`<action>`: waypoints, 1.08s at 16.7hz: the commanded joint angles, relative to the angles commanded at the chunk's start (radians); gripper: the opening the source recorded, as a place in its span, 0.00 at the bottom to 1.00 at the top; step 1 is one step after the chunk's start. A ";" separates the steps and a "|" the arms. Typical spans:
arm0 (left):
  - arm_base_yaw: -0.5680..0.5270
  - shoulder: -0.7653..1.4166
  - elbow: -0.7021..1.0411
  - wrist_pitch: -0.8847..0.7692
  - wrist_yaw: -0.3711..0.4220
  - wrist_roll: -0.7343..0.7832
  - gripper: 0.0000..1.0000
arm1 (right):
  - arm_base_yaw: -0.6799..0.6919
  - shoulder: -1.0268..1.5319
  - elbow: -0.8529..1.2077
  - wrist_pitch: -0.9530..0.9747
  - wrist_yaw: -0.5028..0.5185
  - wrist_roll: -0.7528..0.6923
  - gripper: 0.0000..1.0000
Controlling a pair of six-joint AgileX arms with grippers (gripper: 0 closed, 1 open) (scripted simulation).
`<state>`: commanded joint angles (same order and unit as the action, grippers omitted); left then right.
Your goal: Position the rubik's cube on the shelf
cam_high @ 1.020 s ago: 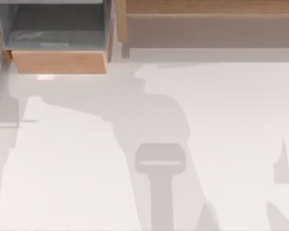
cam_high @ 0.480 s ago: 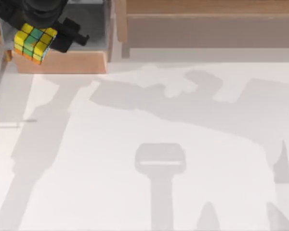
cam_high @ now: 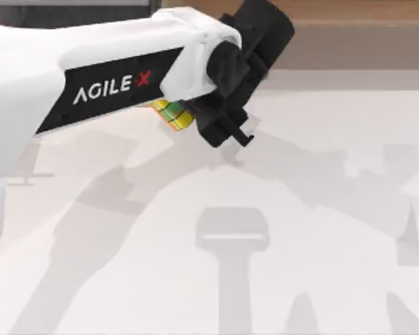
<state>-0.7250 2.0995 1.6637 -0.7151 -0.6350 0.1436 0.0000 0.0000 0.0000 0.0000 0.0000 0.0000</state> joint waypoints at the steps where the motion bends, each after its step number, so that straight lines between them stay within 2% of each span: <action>1: -0.030 0.012 -0.029 0.078 -0.018 0.000 0.00 | 0.000 0.000 0.000 0.000 0.000 0.000 1.00; 6: -0.112 0.086 -0.143 0.543 -0.085 -0.008 0.00 | 0.000 0.000 0.000 0.000 0.000 0.000 1.00; 14: -0.128 0.172 -0.205 1.357 -0.131 -0.018 0.00 | 0.000 0.000 0.000 0.000 0.000 0.000 1.00; 18: -0.121 0.193 -0.216 1.627 -0.140 -0.020 0.00 | 0.000 0.000 0.000 0.000 0.000 0.000 1.00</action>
<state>-0.8465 2.2929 1.4473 0.9122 -0.7745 0.1238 0.0000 0.0000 0.0000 0.0000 0.0000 0.0000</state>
